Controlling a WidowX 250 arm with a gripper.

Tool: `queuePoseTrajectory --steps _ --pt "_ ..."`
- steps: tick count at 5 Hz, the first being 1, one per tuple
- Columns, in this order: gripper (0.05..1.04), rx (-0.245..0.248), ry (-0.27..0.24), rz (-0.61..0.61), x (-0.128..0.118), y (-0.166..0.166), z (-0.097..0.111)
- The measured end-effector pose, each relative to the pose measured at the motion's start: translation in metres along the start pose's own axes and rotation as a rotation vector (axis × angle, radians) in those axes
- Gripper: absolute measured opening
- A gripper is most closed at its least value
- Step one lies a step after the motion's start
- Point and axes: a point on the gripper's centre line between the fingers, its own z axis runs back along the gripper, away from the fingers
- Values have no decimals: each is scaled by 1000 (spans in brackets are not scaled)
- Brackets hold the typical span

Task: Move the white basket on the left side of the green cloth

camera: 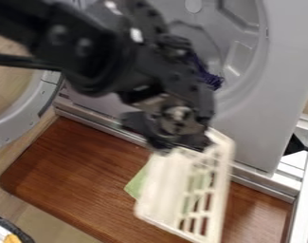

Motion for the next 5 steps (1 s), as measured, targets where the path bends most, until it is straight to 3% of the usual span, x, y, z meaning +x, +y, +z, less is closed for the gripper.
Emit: queuePoseTrajectory --steps 2,5 --pt "84 165 45 333 -17 66 -12" --pt "84 296 119 633 -37 143 -41"
